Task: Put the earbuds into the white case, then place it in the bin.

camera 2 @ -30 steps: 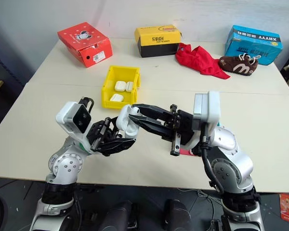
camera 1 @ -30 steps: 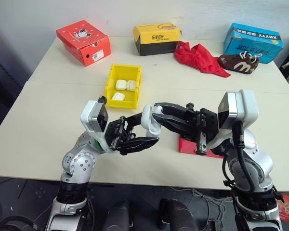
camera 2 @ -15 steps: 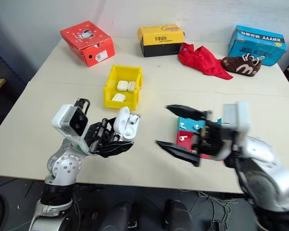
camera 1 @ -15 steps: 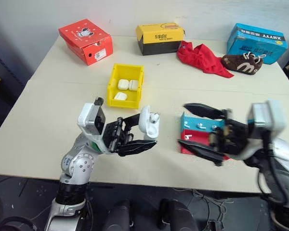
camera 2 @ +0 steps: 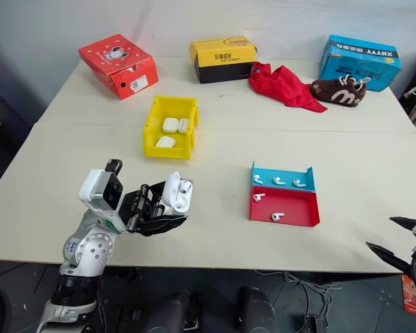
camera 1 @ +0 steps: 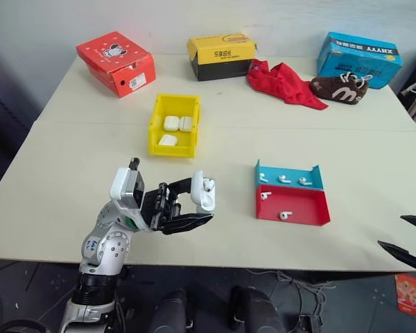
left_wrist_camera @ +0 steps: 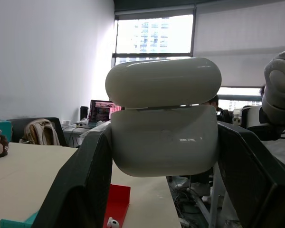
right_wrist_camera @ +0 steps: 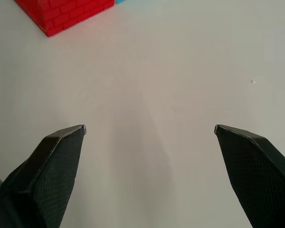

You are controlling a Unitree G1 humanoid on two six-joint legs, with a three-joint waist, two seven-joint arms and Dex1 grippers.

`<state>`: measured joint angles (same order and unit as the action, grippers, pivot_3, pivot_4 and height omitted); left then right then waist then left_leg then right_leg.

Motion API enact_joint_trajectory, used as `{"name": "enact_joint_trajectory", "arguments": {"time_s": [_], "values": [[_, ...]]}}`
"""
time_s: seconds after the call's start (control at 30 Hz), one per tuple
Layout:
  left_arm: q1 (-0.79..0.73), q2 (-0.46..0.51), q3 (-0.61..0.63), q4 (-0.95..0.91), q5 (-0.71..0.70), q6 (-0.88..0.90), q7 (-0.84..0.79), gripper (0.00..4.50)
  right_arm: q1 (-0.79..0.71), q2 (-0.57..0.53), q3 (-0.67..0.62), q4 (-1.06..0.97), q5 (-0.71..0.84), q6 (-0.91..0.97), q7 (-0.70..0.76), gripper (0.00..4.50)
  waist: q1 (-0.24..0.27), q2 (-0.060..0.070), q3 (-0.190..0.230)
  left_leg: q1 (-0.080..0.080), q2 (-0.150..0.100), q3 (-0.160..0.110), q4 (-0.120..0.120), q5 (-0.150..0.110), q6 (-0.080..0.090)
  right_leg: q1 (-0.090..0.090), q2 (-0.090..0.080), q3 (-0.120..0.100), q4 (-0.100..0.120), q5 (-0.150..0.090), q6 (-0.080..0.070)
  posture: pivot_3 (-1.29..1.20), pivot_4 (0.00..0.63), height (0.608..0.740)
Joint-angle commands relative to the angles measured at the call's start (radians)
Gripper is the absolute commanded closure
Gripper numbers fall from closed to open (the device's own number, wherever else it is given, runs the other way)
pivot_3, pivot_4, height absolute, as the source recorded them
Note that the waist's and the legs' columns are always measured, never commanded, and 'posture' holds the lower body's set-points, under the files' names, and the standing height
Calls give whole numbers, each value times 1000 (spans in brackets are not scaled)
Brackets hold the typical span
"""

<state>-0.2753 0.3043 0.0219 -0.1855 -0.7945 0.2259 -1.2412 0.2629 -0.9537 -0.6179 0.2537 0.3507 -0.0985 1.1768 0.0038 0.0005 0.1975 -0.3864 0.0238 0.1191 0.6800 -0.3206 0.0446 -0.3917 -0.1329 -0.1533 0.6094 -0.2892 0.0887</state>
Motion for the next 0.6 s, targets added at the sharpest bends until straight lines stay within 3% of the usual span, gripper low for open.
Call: {"name": "enact_joint_trajectory", "arguments": {"time_s": [0.03,0.23,0.37,0.47,0.6], "values": [[3,3,9,-32,0,-17,6,1708,-76,-60,29,-24,34,18,53,64,-6,1,0,0,0,0,0,0,0,0,0,0,1,0,0,0,150,740],[2,2,7,-39,-1,-15,21,1708,-469,-178,293,-143,40,318,57,64,-7,6,0,1,2,1,0,1,-1,-1,0,0,1,2,-3,0,150,740],[8,-1,-1,-52,-1,-10,37,1708,-729,-171,498,-113,-51,415,72,64,10,6,0,-2,3,-3,0,2,-4,-2,1,-3,0,1,-4,0,150,740],[14,-1,-9,-64,-1,-6,47,1708,-877,-138,631,-59,-120,461,99,713,19,6,0,-4,2,-3,1,1,-4,-3,1,-3,-1,1,-5,0,150,740],[23,1,-18,-85,-8,7,61,1708,-1044,-62,770,74,-243,414,112,2062,19,6,0,-5,1,-2,1,1,-2,-3,1,-4,-3,1,-4,0,150,740]]}}
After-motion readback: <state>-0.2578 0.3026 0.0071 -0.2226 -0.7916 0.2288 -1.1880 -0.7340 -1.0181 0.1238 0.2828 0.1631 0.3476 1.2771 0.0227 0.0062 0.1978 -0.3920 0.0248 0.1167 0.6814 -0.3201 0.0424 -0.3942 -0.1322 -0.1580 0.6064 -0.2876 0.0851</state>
